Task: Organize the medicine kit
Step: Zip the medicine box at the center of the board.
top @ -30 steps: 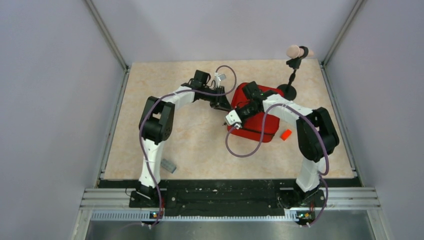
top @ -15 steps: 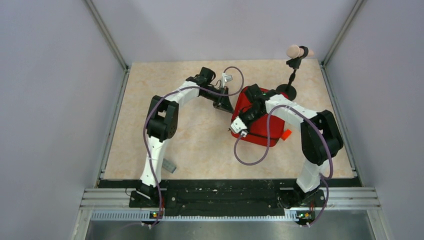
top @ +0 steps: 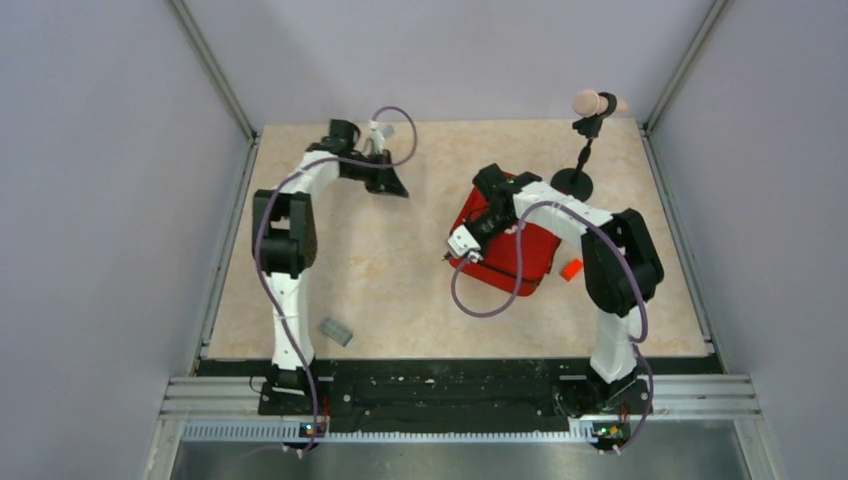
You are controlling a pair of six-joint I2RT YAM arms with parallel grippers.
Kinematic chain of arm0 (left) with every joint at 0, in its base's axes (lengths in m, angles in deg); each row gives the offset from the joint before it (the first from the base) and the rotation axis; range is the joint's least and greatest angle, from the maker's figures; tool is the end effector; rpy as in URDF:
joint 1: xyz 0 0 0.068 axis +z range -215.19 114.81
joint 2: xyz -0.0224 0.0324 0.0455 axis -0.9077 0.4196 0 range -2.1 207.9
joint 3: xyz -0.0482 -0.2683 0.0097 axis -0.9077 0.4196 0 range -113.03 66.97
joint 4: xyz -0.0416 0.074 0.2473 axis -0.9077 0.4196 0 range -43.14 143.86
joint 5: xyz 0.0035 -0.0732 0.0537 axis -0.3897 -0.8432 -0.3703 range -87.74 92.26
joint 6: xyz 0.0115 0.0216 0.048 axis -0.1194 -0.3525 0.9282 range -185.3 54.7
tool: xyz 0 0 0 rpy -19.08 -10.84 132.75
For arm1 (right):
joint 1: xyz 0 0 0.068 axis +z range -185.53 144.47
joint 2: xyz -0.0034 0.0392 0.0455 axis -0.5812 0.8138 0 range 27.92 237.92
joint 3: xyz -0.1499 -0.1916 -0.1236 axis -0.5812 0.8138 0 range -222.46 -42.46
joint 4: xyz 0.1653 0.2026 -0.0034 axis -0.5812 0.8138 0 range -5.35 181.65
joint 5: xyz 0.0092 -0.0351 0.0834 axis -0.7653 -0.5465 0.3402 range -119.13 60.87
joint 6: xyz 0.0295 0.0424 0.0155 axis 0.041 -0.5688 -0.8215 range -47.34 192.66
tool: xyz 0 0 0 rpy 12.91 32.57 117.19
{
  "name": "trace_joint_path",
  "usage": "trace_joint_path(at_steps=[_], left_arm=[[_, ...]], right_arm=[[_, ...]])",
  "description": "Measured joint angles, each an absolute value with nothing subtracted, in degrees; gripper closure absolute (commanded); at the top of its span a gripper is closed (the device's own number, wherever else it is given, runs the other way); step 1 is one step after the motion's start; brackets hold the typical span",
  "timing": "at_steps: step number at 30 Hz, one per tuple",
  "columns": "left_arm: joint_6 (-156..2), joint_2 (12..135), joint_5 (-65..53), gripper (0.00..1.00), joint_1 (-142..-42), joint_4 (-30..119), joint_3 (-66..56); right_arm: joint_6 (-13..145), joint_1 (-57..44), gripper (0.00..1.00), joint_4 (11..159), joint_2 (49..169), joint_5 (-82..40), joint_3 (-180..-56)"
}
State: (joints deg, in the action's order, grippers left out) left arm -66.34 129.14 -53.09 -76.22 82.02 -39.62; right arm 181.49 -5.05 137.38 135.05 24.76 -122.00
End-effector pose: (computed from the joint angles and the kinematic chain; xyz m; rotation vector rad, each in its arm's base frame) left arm 0.4745 -0.1223 0.1829 0.5503 2.3743 -1.3273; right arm 0.2946 0.2068 0.2119 -2.1988 0.7092 0.7859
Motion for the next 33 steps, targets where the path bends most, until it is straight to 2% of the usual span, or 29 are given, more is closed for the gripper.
trace_joint_path(at_steps=[3, 6, 12, 17, 20, 21, 23, 25, 33], left_arm=[[-65.59, 125.16, -50.12, 0.77, -69.92, 81.08, -37.91], [-65.46, 121.58, -47.14, 0.64, -67.28, 80.86, -37.04], [-67.15, 111.96, -43.98, 0.44, -69.84, 78.72, -26.33], [-70.21, 113.14, -44.87, 0.39, -74.34, 77.15, -25.74], [-71.15, 116.82, -44.94, 0.42, -78.23, 76.91, -27.44], [-71.04, 118.17, -44.76, 0.46, -79.67, 77.34, -28.21], [-70.32, 121.41, -44.37, 0.64, -82.47, 79.49, -30.66], [-69.90, 123.98, -44.87, 0.99, -84.50, 81.72, -33.61], [-66.05, 123.98, -42.03, 1.00, -85.62, 85.65, -36.58]], right_arm=[[180.62, -2.91, 1.00, 135.92, 138.92, 25.13, -126.97], [179.37, -1.34, 1.00, 136.05, 143.31, 26.10, -132.65], [176.27, 0.94, 1.00, 133.38, 151.94, 27.17, -144.65], [176.58, 1.05, 1.00, 129.43, 149.89, 26.93, -140.56], [177.19, 1.09, 1.00, 126.50, 146.85, 26.99, -135.34], [177.17, 1.11, 1.00, 126.00, 146.17, 27.01, -134.27], [176.90, 1.11, 1.00, 124.75, 145.10, 26.95, -132.43], [176.10, 1.11, 1.00, 123.50, 144.45, 26.88, -131.25], [174.72, 1.20, 1.00, 120.01, 142.37, 25.77, -127.91]])
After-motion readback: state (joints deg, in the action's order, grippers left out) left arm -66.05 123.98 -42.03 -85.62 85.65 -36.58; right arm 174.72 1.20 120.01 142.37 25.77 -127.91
